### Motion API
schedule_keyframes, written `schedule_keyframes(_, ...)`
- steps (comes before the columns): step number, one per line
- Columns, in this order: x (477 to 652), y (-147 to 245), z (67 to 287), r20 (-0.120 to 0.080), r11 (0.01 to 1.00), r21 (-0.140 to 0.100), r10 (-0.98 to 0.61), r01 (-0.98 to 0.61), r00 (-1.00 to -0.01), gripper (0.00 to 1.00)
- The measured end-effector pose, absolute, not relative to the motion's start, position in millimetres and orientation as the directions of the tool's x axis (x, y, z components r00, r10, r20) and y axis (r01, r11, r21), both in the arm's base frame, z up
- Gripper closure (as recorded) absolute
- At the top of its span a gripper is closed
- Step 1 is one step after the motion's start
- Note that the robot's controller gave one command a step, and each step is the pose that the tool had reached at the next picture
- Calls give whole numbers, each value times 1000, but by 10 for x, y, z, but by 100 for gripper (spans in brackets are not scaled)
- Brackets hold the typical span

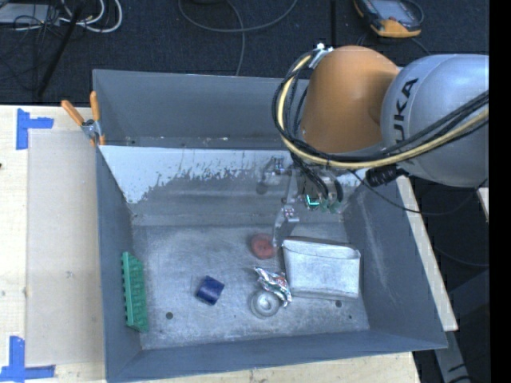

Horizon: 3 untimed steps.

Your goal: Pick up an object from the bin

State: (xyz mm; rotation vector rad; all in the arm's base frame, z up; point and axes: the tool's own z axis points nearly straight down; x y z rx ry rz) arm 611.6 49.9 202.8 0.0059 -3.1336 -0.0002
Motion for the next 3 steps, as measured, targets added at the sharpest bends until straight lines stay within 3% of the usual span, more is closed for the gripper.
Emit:
schedule_keyframes(1, 6129, 107, 709, -4, 985, 2, -173, -173, -985, 0)
schedule_keyframes(2, 6149, 110, 756, -10, 985, 1, -172, -172, -985, 100)
schedule_keyframes(3, 6223, 62, 2067, -10, 993, -1, -121, -121, -993, 100)
